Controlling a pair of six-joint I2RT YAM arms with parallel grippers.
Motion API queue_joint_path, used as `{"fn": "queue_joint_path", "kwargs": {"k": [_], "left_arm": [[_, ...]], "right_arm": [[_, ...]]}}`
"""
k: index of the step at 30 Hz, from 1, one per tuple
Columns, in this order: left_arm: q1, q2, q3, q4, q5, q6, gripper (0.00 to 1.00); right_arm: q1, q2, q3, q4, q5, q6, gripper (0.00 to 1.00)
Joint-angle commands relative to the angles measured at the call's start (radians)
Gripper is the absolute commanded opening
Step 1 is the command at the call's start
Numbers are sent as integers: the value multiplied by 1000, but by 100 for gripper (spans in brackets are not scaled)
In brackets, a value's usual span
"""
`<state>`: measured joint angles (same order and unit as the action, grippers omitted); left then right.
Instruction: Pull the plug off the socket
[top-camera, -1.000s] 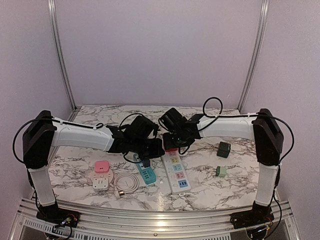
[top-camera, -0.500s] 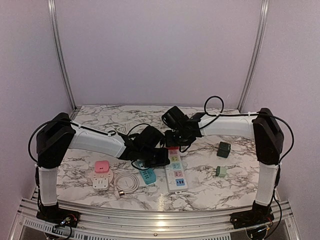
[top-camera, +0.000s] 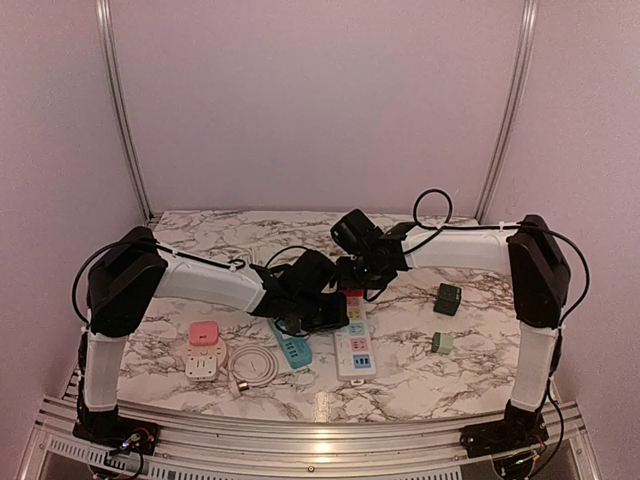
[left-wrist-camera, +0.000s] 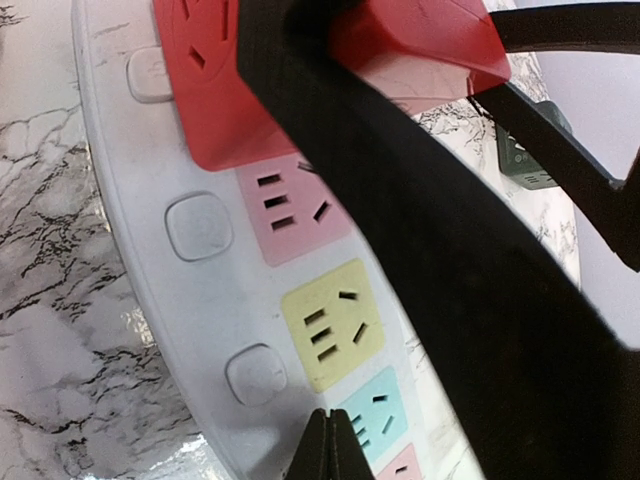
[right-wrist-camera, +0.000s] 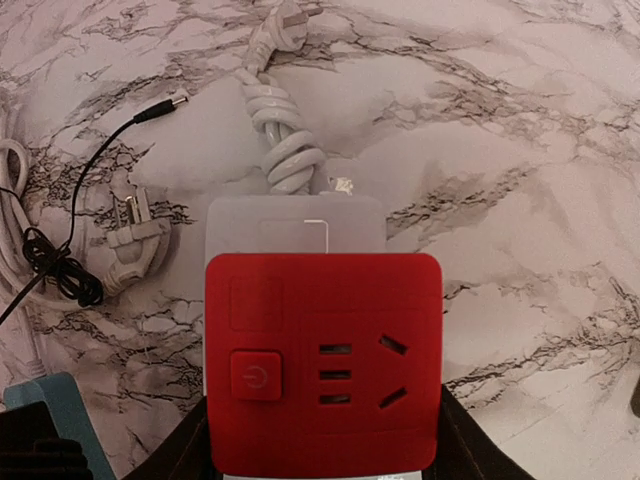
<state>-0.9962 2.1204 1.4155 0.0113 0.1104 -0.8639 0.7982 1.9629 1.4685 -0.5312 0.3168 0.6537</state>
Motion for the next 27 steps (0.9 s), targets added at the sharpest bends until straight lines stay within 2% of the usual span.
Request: {"fn": "queue_joint_path", "kwargs": {"k": [1,15,27], "left_arm": [[-34,58,61,-51,28,37,0],[-39,135,145,-67,75,23,0],[-39,187,141,-179,20,-25,0]], "right_arm": [[-1,-66,-5,58,3,19,24],[-28,-126,-79,79,-1,47,24],[-30,-145,-77,78,13,48,24]]}}
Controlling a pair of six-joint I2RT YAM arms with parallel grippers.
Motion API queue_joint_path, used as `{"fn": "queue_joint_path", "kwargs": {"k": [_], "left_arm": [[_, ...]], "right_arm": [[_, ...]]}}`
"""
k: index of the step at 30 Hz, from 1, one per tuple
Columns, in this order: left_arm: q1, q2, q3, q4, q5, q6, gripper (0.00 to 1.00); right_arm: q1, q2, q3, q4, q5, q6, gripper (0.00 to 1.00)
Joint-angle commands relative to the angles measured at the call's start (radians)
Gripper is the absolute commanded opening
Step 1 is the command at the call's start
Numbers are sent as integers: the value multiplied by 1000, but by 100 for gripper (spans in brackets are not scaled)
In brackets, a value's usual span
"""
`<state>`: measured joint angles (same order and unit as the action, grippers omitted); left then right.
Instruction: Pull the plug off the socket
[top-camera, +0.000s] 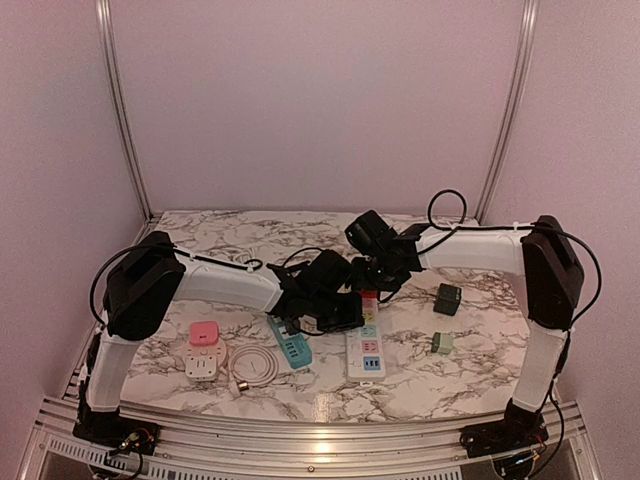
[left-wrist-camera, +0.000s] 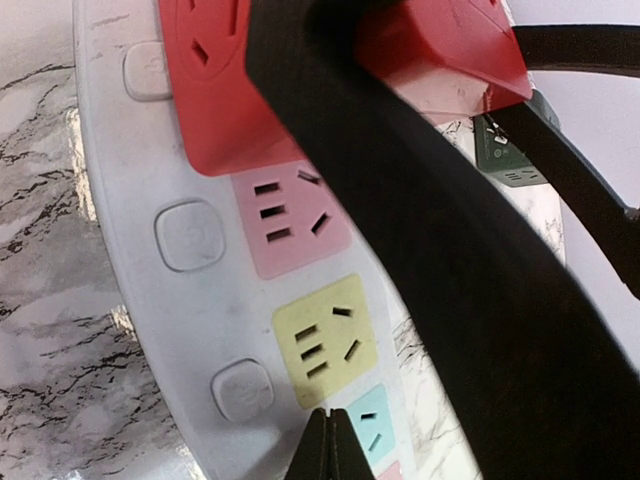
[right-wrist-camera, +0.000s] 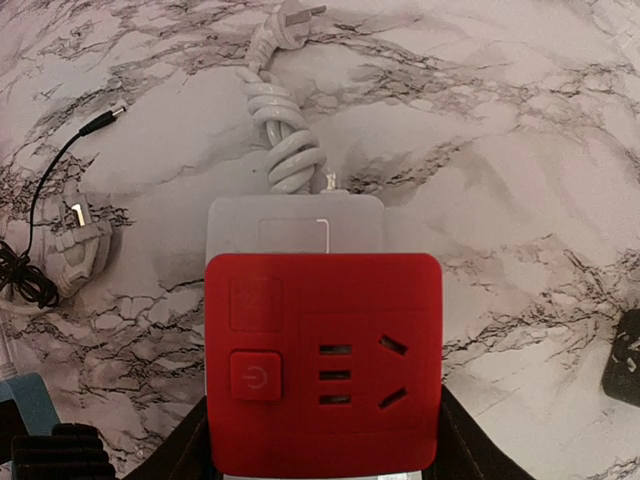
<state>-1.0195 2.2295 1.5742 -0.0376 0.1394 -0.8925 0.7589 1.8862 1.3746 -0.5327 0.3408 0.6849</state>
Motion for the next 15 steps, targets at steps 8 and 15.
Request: {"fn": "queue_joint_path", "kwargs": {"k": [8,15], "left_arm": [[-13,51,-88,-76,-14,-17,0],[-13,39,-126,-42,-9,-31,0]], "right_arm": [[-27,-108,-54,115,-30,32,24],[-38,-123,-89,134,-43,42,24]]}}
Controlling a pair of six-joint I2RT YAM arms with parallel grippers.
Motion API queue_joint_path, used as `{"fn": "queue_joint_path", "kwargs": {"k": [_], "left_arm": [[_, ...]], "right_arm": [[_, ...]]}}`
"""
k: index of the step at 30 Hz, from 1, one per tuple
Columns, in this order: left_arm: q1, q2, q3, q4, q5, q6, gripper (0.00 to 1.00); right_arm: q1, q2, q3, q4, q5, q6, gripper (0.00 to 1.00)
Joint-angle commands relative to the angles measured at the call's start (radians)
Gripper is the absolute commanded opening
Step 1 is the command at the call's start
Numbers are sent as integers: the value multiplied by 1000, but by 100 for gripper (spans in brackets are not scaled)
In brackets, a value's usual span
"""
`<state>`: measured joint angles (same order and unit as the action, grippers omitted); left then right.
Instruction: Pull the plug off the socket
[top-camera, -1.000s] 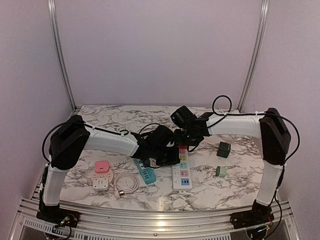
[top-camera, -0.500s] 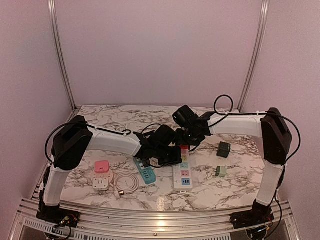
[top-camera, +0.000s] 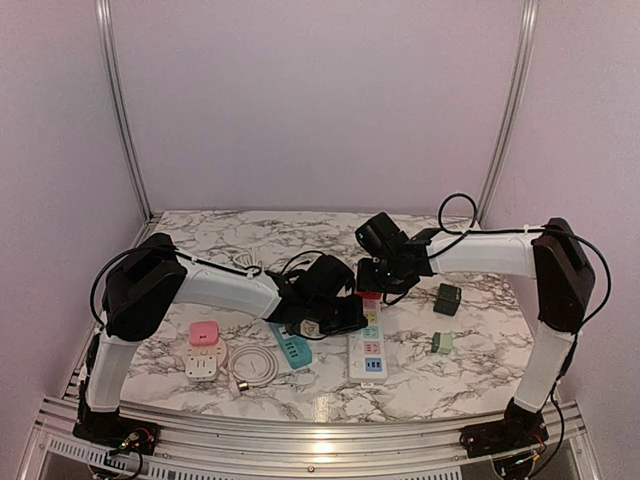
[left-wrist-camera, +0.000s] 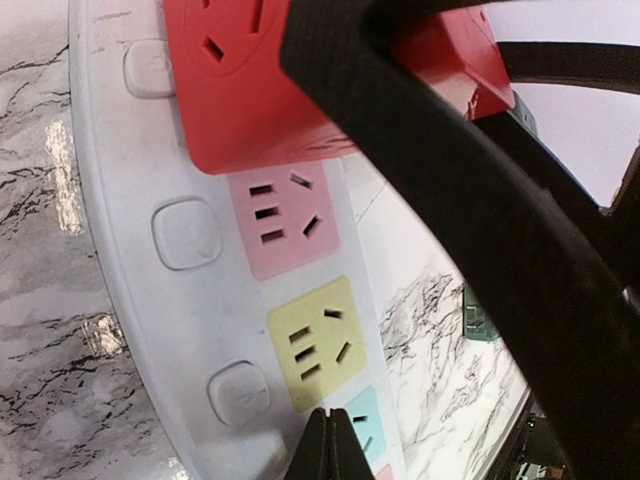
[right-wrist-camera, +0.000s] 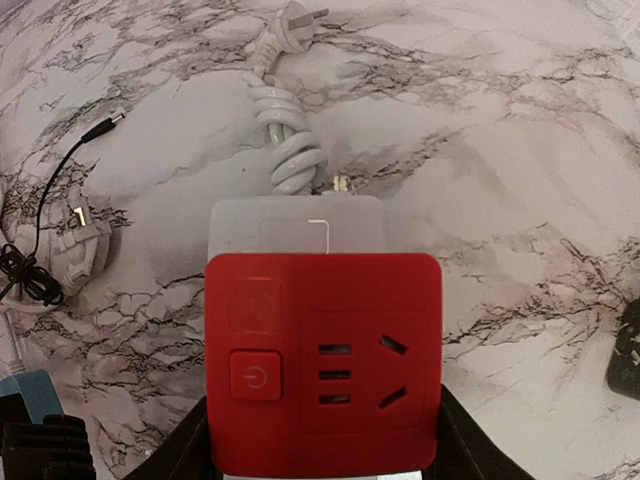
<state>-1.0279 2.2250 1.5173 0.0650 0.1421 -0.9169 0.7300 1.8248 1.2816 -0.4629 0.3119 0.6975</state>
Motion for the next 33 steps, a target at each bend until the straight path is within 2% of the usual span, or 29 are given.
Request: {"fn": "queue_joint_path", "kwargs": {"k": [1,22,33], "left_arm": [[-4,44,-71,-145,-13,-8,0],[-4,93,-40,-206,-13,-21,0],[-4,99,-44,-196,-3,-37,0]], "right_arm": [[-9,-63,2,67,-14,30,24],[19,-126,39,39,18,21,22],[33,-170,-1,57,32,43,21]]}}
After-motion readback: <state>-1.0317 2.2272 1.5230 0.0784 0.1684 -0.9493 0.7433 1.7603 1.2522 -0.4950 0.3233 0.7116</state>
